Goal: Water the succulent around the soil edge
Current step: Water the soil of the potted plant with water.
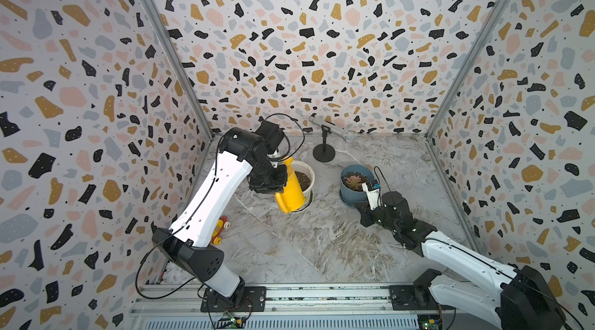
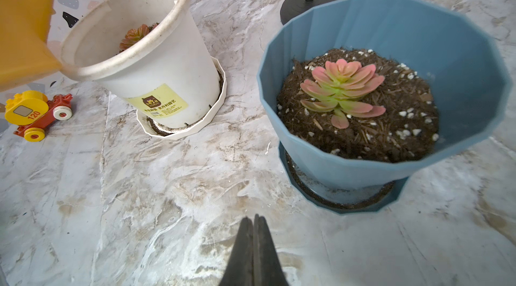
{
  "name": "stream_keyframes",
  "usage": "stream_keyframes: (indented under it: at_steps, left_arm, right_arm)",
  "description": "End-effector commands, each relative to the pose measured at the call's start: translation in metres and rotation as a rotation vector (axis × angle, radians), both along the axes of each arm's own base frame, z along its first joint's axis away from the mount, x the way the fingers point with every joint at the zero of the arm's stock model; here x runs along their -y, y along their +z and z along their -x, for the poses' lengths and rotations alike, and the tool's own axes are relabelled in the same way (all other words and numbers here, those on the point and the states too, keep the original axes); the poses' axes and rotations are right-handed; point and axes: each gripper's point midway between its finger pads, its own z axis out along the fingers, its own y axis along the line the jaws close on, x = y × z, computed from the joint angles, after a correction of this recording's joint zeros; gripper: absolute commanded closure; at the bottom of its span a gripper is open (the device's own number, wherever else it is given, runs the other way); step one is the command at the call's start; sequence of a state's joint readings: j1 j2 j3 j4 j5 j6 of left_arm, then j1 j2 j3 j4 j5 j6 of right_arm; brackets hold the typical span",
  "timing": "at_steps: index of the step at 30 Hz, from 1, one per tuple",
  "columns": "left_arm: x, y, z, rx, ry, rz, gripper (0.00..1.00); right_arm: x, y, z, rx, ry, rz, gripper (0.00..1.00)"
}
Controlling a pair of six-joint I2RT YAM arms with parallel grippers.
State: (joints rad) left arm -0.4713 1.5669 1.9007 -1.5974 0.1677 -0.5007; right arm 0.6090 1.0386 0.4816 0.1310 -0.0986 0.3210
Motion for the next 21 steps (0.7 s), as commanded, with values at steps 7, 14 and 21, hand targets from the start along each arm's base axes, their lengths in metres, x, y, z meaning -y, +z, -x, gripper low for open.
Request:
stream_keyframes:
  at_steps: [7, 14, 21]
  left_arm:
    - [-0.024, -0.003, 0.021, 0.023, -0.031, -0.071, 1.00]
    - [-0.030, -0.014, 0.026, 0.000, -0.051, -0.105, 1.00]
    - [-0.034, -0.023, 0.034, -0.022, -0.067, -0.118, 1.00]
  right_arm:
    - [-0.006, 0.021, -0.003, 0.041, 0.008, -0.035, 1.00]
    - [-0.004, 0.025, -0.003, 0.051, 0.004, -0.033, 1.00]
    - [-0.002, 0.027, -0.002, 0.060, 0.000, -0.033, 1.00]
